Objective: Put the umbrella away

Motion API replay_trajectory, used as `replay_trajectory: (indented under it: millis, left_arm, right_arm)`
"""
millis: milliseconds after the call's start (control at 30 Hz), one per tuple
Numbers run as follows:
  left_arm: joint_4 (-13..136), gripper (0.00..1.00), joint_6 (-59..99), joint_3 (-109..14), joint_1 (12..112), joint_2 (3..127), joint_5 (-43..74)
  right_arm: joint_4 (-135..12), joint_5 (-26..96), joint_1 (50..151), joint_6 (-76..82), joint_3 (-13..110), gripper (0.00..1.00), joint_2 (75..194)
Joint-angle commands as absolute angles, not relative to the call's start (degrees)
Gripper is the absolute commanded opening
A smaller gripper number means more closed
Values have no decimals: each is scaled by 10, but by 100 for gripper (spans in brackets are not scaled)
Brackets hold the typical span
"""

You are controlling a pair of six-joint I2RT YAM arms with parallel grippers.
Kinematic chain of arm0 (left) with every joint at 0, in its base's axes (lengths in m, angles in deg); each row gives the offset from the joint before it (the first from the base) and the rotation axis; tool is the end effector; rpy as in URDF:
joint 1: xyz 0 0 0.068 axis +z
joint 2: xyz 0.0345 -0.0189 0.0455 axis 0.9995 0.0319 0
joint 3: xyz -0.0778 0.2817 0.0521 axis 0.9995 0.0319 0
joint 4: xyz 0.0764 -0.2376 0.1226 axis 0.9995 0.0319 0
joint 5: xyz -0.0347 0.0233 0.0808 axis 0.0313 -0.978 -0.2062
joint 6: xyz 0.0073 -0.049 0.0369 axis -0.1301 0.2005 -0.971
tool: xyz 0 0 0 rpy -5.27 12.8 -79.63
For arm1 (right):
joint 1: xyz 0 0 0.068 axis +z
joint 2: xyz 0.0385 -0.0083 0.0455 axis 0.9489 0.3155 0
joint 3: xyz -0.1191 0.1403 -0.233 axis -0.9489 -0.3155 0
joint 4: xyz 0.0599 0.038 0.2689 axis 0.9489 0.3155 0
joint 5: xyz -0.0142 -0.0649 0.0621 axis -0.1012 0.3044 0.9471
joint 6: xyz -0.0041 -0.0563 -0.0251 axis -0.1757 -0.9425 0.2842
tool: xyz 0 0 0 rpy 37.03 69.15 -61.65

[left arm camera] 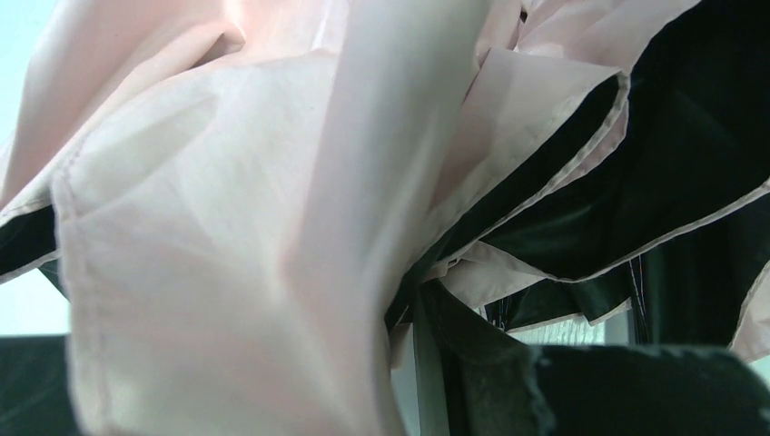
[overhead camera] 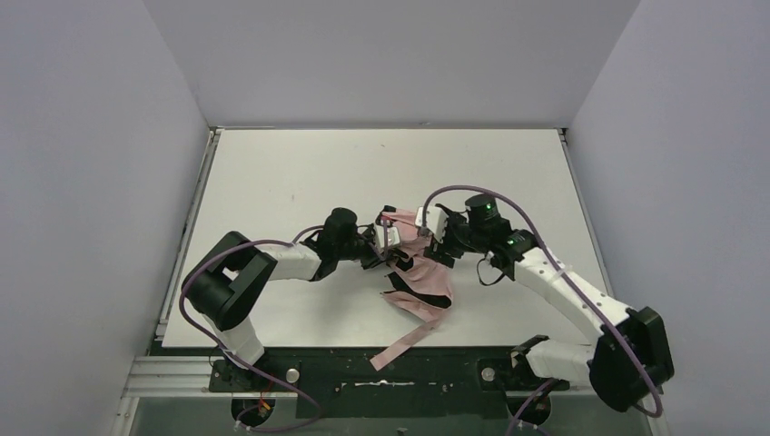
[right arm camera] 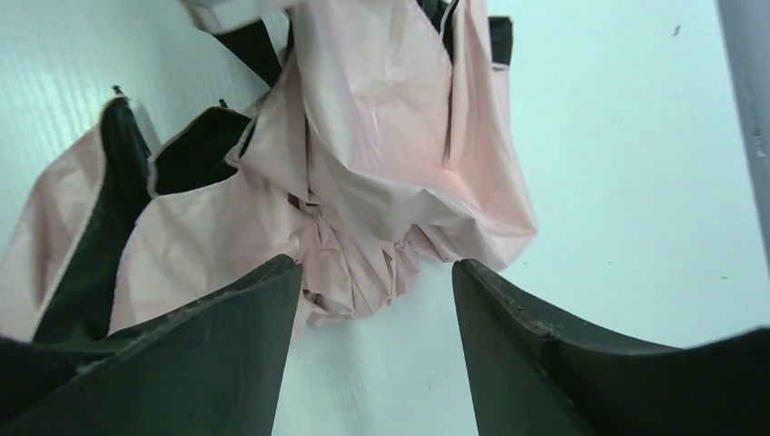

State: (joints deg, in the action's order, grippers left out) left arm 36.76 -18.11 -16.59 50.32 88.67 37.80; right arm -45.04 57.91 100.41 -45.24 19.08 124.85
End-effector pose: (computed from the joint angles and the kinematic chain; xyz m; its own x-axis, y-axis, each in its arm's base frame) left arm 0.2649 -0.2361 0.1498 0.0289 0.4635 -0.8856 0.9624 0.2267 0.1500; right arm 0.2294 0.1530 0.2537 0.0498 -0.6227 -0.7809 -0.9462 0.2208 -0.2364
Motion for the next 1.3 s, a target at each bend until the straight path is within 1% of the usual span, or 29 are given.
replay_trajectory:
  millis: [0, 133, 200, 233, 400, 600, 767, 933, 1267]
  left_arm:
    - [418, 0, -198, -170, 498, 899, 365]
    - [418, 0, -198, -172, 497, 900, 366]
    - [419, 0, -200, -173, 497, 900, 365]
    - [419, 0, -200, -173, 496, 901, 365]
    - [423, 0, -203, -173, 494, 899, 365]
    - [428, 0, -209, -173, 491, 899, 365]
    - [432, 0, -213, -173, 490, 898, 365]
    - [432, 0, -215, -174, 490, 900, 363]
    - [437, 0, -217, -178, 490, 903, 367]
  right_arm:
    - [-431, 613, 1001, -432, 178, 62, 1160]
    - [-478, 626, 1004, -399, 167, 58, 1115]
    - [-494, 626, 1005, -395, 171, 52, 1126]
    - [-497, 627, 1006, -398, 175, 51, 1136]
    - [-518, 639, 1012, -429, 198, 53, 1194]
    - [-538, 649, 1019, -443, 231, 53, 1252]
    - [-541, 652, 1031, -452, 239, 55, 1262]
    - [-528, 661, 1037, -459, 243, 56, 1248]
    - [-508, 658, 1040, -475, 261, 54, 1282]
